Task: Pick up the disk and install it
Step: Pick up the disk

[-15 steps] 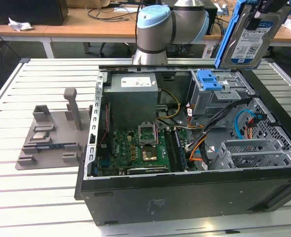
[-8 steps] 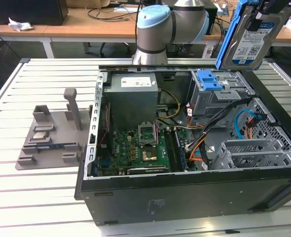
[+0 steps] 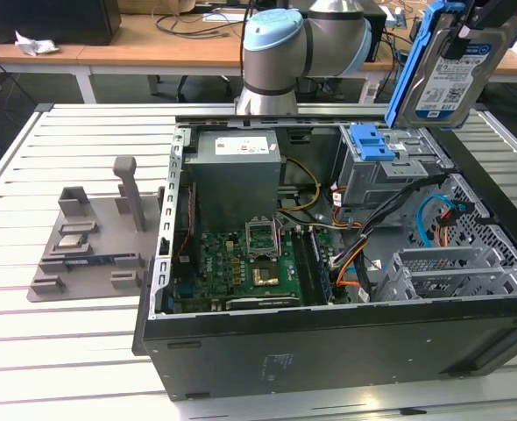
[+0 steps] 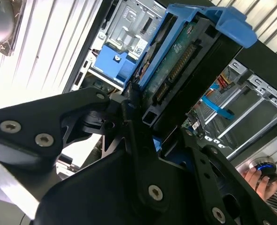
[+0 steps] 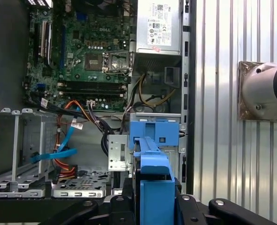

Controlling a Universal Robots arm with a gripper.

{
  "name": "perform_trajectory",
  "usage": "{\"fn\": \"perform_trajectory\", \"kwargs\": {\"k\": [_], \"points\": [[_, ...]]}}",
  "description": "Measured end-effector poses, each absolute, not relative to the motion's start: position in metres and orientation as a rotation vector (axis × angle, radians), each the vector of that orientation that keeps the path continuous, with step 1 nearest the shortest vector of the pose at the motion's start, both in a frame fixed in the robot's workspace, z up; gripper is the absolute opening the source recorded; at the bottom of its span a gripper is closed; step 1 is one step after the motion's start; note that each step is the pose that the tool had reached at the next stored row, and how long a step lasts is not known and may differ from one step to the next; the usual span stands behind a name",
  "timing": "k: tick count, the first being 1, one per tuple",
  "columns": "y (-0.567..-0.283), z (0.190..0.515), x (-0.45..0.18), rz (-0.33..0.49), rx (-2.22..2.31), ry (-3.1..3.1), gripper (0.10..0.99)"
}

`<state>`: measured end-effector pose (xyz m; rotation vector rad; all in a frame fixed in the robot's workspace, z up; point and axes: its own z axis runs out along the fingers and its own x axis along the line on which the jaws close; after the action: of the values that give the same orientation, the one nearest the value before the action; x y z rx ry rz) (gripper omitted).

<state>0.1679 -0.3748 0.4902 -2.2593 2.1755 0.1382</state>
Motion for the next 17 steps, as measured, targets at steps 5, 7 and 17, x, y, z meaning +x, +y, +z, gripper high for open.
{"fn": "perform_trajectory", "kwargs": {"k": [5,7,17], "points": [[-0.388,0.490,0.168,0.138,-2.259,2.176,0.369],[-0.395,0.490,0.168,0.138,-2.259,2.176,0.369],[-0.432,0.489,0.168,0.138,-2.259,2.175,0.369]]}}
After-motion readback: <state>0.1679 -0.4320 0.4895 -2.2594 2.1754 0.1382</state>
